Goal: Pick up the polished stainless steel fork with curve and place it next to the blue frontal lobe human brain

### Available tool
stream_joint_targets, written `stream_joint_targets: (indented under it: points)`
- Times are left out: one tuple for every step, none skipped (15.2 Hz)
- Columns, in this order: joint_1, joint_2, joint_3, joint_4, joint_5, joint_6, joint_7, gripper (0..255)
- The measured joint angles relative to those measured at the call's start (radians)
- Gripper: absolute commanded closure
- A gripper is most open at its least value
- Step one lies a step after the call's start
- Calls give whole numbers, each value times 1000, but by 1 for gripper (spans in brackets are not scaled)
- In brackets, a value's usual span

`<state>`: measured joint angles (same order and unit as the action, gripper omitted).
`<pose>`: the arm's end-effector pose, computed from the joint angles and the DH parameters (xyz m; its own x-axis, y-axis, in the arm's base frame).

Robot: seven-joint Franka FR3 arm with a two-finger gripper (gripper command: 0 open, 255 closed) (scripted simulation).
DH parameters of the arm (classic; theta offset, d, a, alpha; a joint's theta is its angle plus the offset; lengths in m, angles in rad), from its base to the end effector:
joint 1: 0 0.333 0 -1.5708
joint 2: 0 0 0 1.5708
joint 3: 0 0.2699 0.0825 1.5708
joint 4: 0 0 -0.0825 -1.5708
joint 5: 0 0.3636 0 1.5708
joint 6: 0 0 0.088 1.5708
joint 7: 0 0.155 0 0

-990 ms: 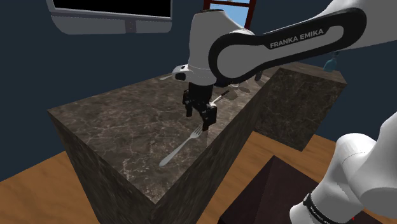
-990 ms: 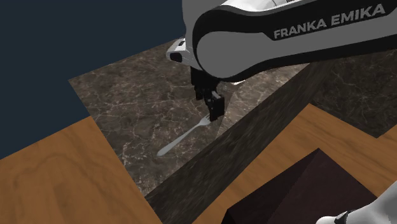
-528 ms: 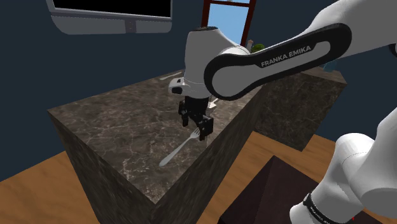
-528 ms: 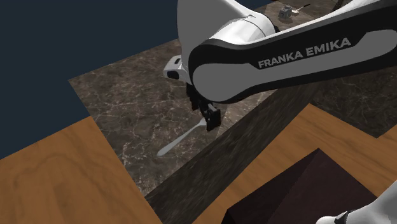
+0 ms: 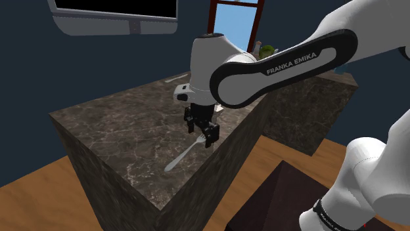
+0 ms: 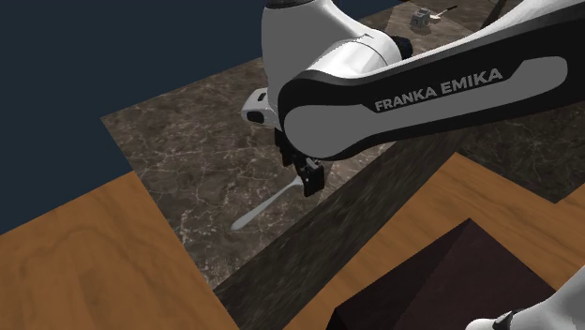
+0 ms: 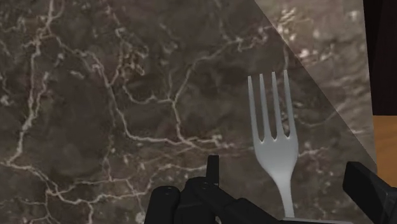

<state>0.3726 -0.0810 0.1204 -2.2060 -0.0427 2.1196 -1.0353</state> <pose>0.4425 0.2333 0.3318 0.0209 0.9989 -0.0429 0.9996 -0.0201 0.0178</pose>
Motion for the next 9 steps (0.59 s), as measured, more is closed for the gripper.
stream_joint_targets:
  points:
    - [0,0,0,0,0,0,0,255]
    - [0,0,0,0,0,0,0,255]
    - [2,-4,2,1,1,-9,0,255]
    - [2,-5,3,2,2,-17,0,255]
    - [2,-6,2,1,2,-13,0,255]
    - [2,-6,2,0,2,-9,-1,255]
    - [1,-6,2,-1,2,-5,-1,255]
    - [1,-6,2,-1,2,-5,-1,255]
    - [1,-6,2,-1,2,-4,0,255]
